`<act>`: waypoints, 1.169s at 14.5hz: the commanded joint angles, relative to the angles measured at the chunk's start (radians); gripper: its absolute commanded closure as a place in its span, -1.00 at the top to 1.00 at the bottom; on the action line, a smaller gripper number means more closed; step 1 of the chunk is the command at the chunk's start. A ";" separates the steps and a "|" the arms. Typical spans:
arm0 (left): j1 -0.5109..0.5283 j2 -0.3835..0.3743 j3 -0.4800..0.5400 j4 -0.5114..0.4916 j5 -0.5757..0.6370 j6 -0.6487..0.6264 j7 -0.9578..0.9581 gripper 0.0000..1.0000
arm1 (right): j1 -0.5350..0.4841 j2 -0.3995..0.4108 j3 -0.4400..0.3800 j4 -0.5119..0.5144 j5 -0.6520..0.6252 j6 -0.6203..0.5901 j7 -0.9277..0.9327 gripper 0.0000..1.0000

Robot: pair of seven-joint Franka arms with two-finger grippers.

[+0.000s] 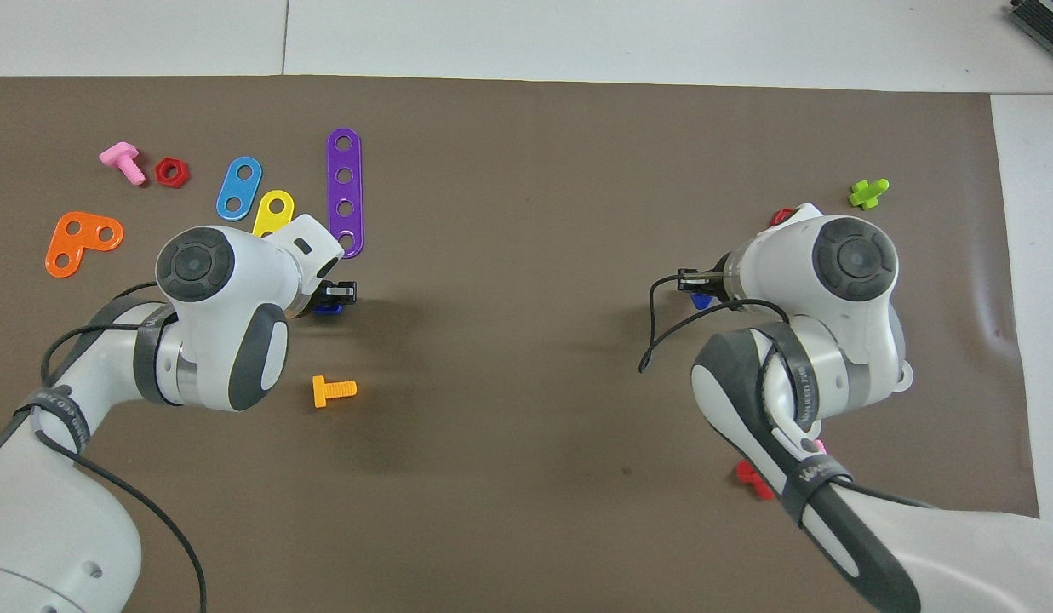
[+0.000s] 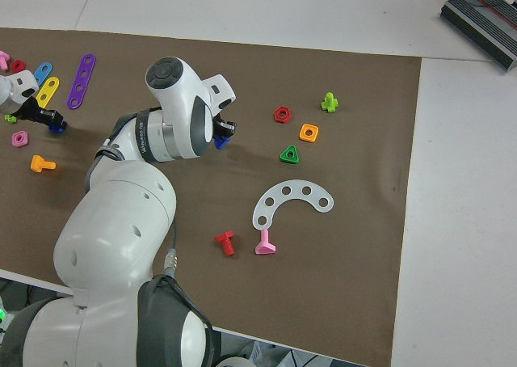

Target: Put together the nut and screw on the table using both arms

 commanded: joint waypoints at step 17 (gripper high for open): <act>-0.101 0.037 0.008 0.336 -0.059 -0.350 -0.236 -1.00 | 0.348 0.165 -0.003 0.239 -0.045 -0.087 0.561 1.00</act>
